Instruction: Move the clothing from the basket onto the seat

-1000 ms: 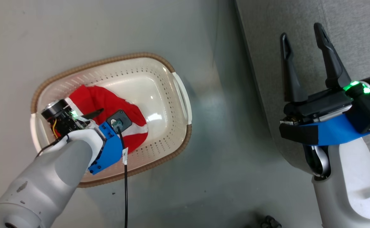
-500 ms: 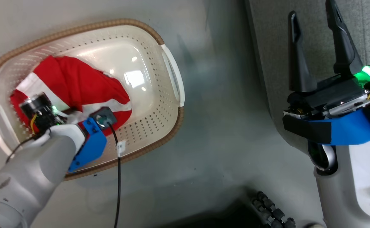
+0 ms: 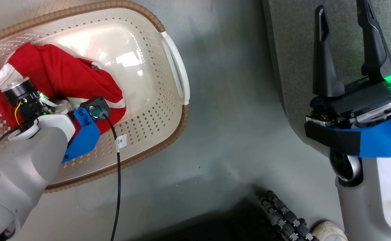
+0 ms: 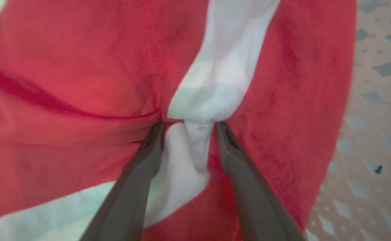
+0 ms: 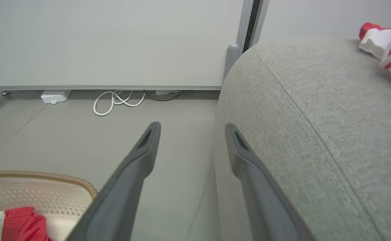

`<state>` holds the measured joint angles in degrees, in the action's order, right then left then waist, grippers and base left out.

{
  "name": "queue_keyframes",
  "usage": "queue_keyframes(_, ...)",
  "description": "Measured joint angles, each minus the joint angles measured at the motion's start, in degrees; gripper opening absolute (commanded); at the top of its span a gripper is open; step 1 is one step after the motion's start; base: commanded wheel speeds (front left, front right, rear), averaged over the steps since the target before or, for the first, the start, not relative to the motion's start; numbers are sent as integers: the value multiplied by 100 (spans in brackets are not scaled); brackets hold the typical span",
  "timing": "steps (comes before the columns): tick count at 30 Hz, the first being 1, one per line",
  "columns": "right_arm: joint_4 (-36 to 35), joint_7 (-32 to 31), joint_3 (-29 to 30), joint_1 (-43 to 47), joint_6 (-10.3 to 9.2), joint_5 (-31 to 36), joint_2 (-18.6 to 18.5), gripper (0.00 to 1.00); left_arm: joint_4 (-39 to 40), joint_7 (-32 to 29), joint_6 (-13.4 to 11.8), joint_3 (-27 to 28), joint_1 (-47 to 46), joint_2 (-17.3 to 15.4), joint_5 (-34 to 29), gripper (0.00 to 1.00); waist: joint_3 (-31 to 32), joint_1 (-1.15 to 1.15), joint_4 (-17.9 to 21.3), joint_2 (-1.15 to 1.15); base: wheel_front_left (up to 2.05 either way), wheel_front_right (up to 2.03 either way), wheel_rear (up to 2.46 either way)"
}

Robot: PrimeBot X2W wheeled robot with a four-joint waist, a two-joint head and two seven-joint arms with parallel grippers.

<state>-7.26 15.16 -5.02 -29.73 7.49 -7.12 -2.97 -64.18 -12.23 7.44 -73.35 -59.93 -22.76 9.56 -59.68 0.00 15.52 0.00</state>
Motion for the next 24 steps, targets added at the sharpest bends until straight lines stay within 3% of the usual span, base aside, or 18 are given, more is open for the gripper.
queue_keyframes(10,10,0,42,-1,0,10,1,100,-108,138,0,-1,-7,258,-65,0,77,0,-77,0,0,0,0)
queue_keyframes(24,249,0,201,40,0,198,3,100,31,1204,0,4,-33,722,948,0,861,0,-449,0,0,0,0)
